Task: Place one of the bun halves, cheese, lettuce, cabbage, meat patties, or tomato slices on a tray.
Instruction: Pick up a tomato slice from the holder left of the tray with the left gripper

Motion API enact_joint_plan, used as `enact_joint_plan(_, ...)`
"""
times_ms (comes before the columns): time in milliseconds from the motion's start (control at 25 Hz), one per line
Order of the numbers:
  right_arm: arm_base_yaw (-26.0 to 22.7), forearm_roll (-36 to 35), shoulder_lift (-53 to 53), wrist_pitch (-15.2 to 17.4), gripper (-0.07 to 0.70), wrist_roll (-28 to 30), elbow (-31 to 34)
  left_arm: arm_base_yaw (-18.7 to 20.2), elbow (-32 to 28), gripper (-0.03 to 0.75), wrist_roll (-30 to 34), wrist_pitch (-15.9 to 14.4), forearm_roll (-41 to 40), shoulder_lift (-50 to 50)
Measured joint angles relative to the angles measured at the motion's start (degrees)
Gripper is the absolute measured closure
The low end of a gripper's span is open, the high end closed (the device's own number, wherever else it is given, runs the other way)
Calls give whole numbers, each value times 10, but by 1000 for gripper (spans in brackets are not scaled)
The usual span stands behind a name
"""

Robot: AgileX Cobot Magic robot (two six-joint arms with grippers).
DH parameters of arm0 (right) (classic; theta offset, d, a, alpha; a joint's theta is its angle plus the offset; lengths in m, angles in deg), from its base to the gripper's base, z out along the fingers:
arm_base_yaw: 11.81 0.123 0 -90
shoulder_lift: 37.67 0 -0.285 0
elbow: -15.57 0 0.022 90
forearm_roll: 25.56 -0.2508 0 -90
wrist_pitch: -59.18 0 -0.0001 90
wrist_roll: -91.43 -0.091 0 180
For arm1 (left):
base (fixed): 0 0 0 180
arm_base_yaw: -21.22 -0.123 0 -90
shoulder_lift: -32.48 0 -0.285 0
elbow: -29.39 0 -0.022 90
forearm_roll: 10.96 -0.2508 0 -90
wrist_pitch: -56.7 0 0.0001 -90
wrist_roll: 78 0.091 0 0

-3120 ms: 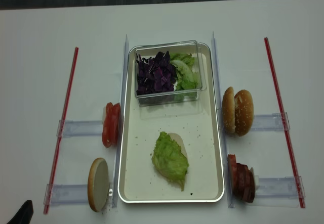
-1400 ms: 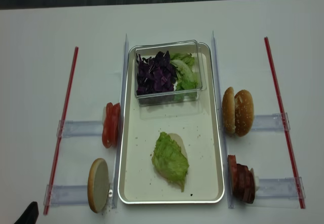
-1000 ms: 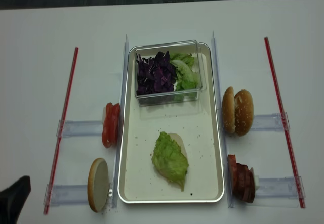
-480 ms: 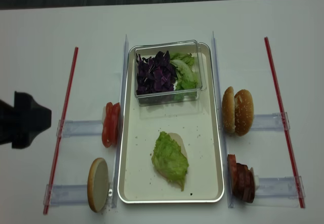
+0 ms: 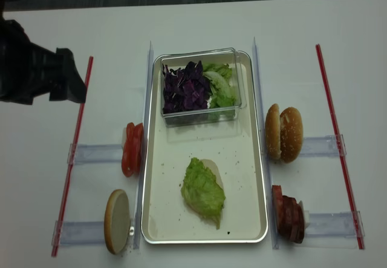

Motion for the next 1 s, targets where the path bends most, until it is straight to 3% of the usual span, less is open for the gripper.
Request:
enact_joint_plan(560,0,0,0,0,267,0,0,0,21,64,23,14,-9,-213)
enact_joint_plan(1000,0,0,0,0,267,-3,0,1,54,64,26,19,-20,-238)
